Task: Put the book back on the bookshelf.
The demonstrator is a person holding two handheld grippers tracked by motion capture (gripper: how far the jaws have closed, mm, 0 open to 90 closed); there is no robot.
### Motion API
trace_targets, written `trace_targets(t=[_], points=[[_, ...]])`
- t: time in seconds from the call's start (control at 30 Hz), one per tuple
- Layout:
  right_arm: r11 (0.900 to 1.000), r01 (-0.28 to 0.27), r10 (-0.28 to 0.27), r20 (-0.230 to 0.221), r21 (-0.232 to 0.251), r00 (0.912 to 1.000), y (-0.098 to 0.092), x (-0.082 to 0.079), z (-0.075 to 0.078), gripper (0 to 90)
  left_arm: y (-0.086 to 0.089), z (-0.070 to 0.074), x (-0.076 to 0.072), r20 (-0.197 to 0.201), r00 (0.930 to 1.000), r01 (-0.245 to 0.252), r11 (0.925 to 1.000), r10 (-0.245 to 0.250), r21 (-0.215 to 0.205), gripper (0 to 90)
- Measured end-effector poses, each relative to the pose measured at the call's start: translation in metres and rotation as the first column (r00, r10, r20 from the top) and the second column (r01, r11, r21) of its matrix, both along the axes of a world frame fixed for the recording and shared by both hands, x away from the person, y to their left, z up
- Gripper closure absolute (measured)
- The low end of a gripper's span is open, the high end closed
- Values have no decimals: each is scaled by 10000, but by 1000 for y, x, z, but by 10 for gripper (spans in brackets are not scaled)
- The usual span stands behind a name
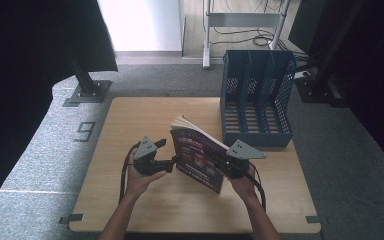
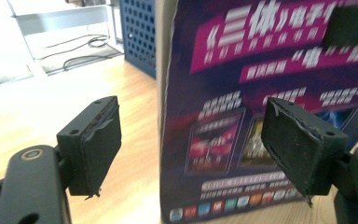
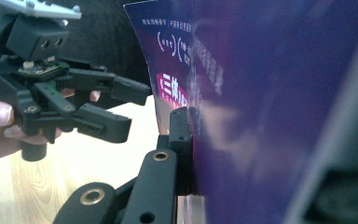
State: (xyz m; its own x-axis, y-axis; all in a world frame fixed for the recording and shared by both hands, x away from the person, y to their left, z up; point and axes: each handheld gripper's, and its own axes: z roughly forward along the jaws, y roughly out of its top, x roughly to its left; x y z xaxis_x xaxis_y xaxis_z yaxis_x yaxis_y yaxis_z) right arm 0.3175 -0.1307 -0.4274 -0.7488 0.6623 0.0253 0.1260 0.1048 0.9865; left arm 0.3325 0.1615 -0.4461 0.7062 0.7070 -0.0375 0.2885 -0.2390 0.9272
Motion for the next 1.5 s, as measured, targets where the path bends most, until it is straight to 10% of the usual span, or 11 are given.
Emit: trace_targets(t=[1.0,1.5], points=[[9993,285,-289,160,240,9995,-1,-7,-3,810,12,-42,-32,-424,9975,-534,9959,566,735,215],[9952,845,-874,598,502,9944,-9,-12,3,812,20,-43,-33,-654,9961,-572,9977,595,356,225]])
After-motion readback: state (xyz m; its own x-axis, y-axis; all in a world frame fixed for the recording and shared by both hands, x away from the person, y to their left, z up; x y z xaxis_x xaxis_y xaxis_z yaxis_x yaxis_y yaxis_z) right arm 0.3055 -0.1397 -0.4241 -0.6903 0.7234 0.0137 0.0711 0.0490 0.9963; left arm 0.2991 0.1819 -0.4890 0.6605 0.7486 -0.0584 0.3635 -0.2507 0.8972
